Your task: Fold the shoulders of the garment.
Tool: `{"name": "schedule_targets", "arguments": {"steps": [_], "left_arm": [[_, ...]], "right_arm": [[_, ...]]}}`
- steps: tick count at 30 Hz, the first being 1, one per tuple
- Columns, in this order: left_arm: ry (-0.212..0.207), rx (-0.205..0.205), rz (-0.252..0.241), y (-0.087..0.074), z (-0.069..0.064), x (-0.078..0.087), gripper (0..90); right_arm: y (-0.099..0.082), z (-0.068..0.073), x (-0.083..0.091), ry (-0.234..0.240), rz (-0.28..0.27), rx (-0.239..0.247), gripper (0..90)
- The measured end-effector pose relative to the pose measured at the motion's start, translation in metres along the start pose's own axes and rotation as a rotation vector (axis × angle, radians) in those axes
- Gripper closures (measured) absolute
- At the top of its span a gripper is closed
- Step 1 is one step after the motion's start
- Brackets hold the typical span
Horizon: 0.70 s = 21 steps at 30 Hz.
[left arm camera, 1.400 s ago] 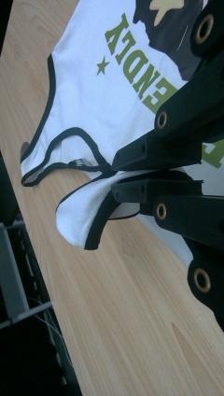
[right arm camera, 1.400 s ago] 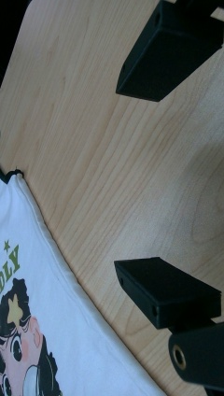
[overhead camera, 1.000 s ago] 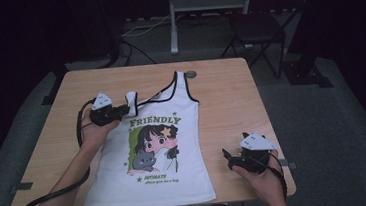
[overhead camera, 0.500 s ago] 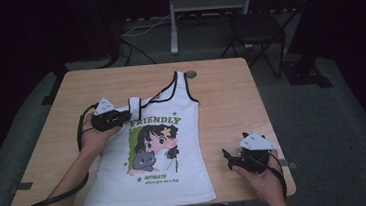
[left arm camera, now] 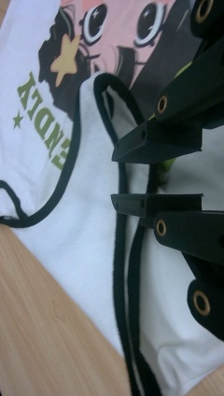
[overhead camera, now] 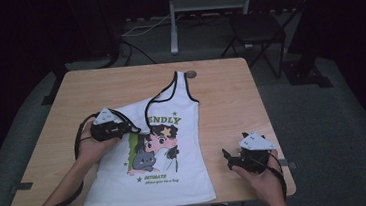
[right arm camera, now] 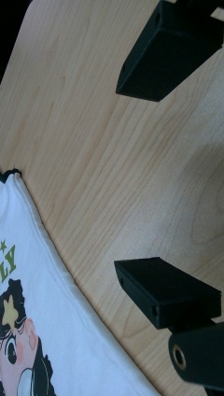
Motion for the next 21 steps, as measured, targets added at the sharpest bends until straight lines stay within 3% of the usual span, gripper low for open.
{"name": "schedule_targets", "arguments": {"steps": [15,21], "left_arm": [[-0.005,-0.015,-0.036,0.011,-0.002,0.013,64.0],[0.005,0.019,-0.047,0.028,0.003,0.006,55.9]], "right_arm": [[0.0,0.0,0.0,0.0,0.002,0.001,13.0],[0.0,0.0,0.0,-0.002,0.001,0.005,13.1]]}}
Point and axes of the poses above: each handheld gripper's, and its own axes: x roughly backward along the jaws, y roughly out of its top, z roughly to its left, the point moved 8 cm from there along -x, roughly forward along the jaws, and after that the axes turned 9 degrees about -x, right-handed, at the moved point
